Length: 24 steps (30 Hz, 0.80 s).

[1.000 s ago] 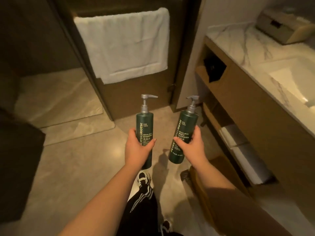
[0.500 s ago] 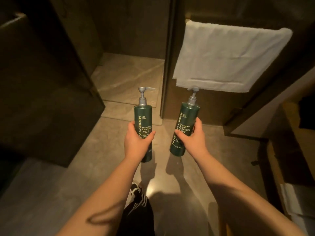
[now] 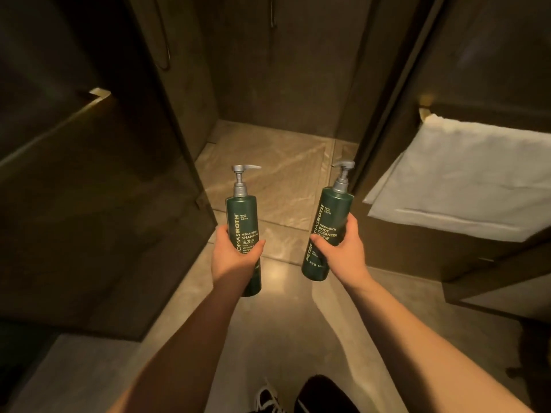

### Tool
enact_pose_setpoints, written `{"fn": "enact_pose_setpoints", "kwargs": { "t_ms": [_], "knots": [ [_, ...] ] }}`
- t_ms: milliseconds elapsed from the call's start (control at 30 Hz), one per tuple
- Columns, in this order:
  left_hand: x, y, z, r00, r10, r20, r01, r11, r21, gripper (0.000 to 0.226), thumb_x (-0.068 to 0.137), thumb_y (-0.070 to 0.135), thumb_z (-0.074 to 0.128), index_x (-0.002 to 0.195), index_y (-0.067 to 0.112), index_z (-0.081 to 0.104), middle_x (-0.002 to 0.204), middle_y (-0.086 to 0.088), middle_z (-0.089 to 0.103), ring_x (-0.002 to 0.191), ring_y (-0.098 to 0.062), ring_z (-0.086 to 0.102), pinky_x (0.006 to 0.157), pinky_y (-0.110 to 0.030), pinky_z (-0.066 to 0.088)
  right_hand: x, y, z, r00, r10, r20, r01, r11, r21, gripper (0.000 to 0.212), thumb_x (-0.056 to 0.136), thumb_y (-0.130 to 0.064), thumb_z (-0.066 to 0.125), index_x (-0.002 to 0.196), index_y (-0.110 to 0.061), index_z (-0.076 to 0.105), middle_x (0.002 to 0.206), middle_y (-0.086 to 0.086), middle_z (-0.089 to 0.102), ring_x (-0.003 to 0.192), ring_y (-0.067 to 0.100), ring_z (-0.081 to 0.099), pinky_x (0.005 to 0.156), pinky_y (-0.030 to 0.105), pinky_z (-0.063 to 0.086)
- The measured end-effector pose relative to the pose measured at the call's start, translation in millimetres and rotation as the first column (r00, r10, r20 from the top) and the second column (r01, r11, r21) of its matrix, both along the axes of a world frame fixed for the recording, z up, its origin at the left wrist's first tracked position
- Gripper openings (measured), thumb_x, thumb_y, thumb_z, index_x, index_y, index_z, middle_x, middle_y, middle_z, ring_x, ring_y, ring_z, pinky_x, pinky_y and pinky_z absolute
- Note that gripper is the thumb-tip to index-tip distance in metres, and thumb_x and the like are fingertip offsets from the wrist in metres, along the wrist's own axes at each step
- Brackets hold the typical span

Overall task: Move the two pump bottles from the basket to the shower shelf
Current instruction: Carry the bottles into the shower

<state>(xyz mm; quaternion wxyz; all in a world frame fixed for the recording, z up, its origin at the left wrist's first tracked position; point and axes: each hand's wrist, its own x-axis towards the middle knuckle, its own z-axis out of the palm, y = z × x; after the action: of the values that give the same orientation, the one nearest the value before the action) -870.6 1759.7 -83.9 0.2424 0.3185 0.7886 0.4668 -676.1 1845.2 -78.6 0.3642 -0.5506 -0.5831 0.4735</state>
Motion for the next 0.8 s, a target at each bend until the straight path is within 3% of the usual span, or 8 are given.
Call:
{"fn": "enact_pose_setpoints", "kwargs": {
  "t_ms": [233,333,433,667,800],
  "knots": [
    [-40.8,93.8,-3.8,0.999,0.025,-0.036,-0.024,0.999,0.021,0.063,0.067,0.034,0.082,0.116,0.025,0.043,0.096,0.007,0.057,0.083,-0.012,0.057,0.067,-0.028,0.042,-51.8,102.8,-1.3,1.0,0.018,0.014,-0.017,0.999,-0.03,0.076,0.069,-0.026,0.079,0.129,-0.041,0.034,0.096,-0.029,0.055,0.084,-0.011,0.056,0.071,0.016,0.04],
    [-61.9,148.4,-6.7,0.998,0.033,-0.05,-0.032,0.999,0.028,0.063,0.066,0.037,0.082,0.114,0.028,0.042,0.1,0.006,0.057,0.085,-0.013,0.056,0.063,-0.026,0.041,-76.0,162.0,-2.2,1.0,0.021,0.015,-0.02,0.999,-0.029,0.079,0.07,-0.026,0.078,0.133,-0.039,0.032,0.097,-0.032,0.05,0.087,-0.002,0.054,0.078,0.025,0.042],
    [-83.6,208.6,-2.8,0.997,0.059,-0.052,-0.058,0.998,0.031,0.062,0.066,0.039,0.082,0.11,0.033,0.039,0.098,0.009,0.055,0.086,-0.01,0.054,0.059,-0.022,0.037,-98.8,228.0,2.5,0.997,0.083,0.007,-0.083,0.997,0.006,0.078,0.073,-0.024,0.077,0.137,-0.033,0.032,0.108,-0.022,0.052,0.103,0.009,0.052,0.087,0.036,0.044],
    [-127.4,336.7,24.2,0.988,0.149,-0.034,-0.148,0.989,0.028,0.066,0.065,0.045,0.08,0.114,0.031,0.039,0.094,0.015,0.053,0.08,-0.007,0.053,0.06,-0.027,0.038,-148.6,369.3,32.3,0.983,0.181,-0.006,-0.181,0.983,0.045,0.076,0.073,-0.023,0.077,0.136,-0.03,0.035,0.111,-0.017,0.055,0.101,0.007,0.054,0.087,0.035,0.046],
    [-155.5,385.6,38.0,0.981,0.19,-0.042,-0.187,0.98,0.066,0.065,0.066,0.043,0.08,0.115,0.03,0.038,0.092,0.018,0.05,0.077,0.003,0.049,0.057,-0.02,0.035,-184.7,428.4,42.4,0.976,0.218,0.015,-0.218,0.974,0.065,0.077,0.072,-0.025,0.077,0.136,-0.031,0.034,0.113,-0.016,0.053,0.104,0.01,0.053,0.089,0.037,0.045]
  ]
}}
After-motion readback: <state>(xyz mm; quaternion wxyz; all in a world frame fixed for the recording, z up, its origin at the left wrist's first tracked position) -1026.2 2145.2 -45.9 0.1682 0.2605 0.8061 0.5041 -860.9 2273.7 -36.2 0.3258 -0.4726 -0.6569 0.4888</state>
